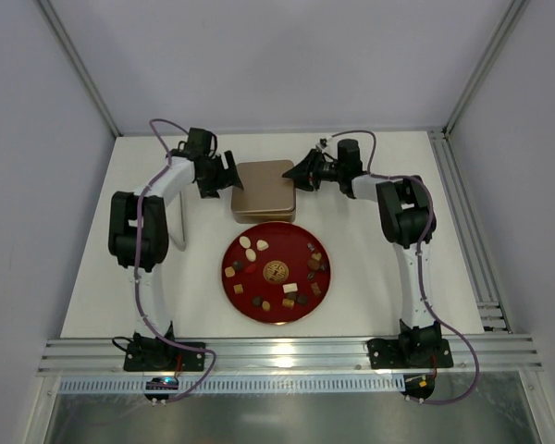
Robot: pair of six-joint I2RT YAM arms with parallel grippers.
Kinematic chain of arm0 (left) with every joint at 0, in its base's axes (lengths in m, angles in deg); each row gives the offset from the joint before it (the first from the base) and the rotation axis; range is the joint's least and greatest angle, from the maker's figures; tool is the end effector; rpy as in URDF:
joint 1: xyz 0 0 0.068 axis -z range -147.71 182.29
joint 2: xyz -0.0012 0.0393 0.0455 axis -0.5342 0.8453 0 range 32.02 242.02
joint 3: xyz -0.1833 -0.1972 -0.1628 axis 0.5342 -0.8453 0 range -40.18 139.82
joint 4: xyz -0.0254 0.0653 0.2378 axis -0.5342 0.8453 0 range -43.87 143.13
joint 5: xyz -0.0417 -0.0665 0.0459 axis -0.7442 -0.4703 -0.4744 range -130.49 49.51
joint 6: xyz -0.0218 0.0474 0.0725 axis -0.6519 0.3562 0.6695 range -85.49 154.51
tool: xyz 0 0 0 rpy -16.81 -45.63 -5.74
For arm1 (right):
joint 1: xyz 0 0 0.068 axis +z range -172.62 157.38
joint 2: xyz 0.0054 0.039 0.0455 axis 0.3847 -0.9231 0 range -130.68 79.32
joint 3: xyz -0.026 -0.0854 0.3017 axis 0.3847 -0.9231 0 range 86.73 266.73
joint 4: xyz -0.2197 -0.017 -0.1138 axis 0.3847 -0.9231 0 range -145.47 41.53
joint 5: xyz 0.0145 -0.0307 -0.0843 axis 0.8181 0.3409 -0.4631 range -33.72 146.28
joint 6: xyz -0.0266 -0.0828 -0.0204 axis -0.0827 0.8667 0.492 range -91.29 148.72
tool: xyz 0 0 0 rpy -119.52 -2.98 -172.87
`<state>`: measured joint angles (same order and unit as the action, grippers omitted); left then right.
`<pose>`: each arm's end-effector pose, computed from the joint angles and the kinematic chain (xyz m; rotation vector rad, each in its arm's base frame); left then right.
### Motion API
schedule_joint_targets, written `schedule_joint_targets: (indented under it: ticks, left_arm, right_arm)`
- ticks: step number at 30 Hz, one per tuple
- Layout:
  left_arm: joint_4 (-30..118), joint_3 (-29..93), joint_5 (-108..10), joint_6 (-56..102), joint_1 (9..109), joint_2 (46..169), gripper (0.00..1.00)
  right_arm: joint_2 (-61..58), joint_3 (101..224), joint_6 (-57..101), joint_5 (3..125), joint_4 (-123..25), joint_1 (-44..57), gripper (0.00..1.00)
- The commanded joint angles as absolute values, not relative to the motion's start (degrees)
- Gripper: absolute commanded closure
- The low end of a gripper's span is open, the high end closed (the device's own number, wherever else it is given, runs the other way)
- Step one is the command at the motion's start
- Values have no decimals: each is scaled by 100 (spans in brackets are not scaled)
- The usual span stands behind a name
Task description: Pack the chocolate
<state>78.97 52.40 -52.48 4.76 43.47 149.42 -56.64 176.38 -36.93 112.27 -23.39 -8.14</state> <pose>0.4646 -0.1088 0.2154 -0.3462 2.6141 -0.5264 0.5197 0.2024 0.1586 0.2193 2.2393 1.7918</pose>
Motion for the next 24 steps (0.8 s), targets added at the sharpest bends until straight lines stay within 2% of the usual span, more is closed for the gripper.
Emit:
schedule_joint_targets:
  ticks: [1, 16, 24]
  left_arm:
    - [7838, 5439, -5201, 463, 4389, 15049, 20]
    - [7926, 5571, -5104, 428, 4468, 15085, 20]
    - [8023, 5703, -5034, 437, 4530, 15093, 20]
  right_arm:
    - [-5155, 17603, -3291, 11183, -2543, -900, 57]
    - [-4838, 17884, -1920, 10551, -4353, -1085, 57]
    - [-4566, 17981, -1190, 9900, -5312, -1076, 48]
